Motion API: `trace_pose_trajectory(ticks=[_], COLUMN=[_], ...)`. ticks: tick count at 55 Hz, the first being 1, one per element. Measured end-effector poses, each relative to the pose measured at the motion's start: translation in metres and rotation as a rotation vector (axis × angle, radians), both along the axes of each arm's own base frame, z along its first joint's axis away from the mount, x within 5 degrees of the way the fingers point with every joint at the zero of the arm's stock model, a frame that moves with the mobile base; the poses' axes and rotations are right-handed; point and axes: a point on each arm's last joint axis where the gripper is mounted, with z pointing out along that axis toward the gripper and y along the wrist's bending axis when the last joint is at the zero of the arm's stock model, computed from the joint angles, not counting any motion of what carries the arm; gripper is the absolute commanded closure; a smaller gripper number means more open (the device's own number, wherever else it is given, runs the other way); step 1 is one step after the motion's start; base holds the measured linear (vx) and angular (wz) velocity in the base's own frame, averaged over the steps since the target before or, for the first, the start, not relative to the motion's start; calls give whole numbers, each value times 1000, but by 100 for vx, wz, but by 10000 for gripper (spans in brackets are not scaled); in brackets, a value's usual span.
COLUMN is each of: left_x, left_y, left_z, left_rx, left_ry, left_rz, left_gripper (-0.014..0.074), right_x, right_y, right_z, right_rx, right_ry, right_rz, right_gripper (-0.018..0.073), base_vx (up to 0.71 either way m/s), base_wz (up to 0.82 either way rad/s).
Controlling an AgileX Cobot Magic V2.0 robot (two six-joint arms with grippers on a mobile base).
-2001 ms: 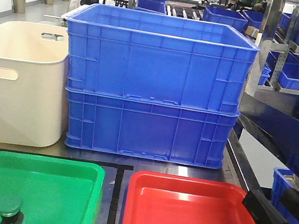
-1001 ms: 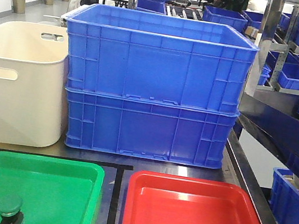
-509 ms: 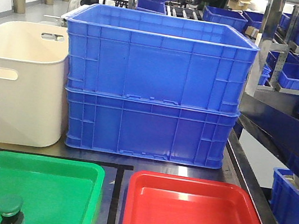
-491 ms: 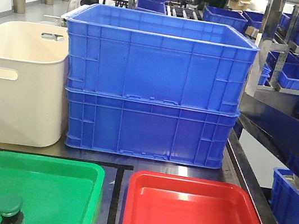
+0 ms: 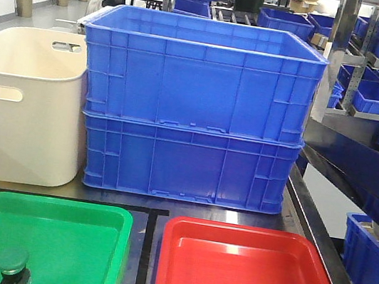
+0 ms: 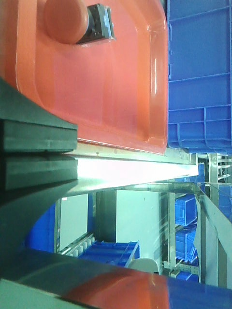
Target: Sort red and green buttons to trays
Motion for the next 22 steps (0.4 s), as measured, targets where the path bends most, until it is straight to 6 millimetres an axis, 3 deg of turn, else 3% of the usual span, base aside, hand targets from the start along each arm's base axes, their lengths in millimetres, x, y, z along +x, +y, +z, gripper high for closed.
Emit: trace_pose_trajectory(ticks=[22], left_x=[0], left_y=[0], left_z=[0], left_rx=[0], left_ry=[0], left_rz=[0], left_gripper=[602], right_x=[0], right_y=[0], right_z=[0], right_rx=[0], right_ry=[0], right_rz=[0], right_gripper=[568], base_vx=[0], base_wz=[0])
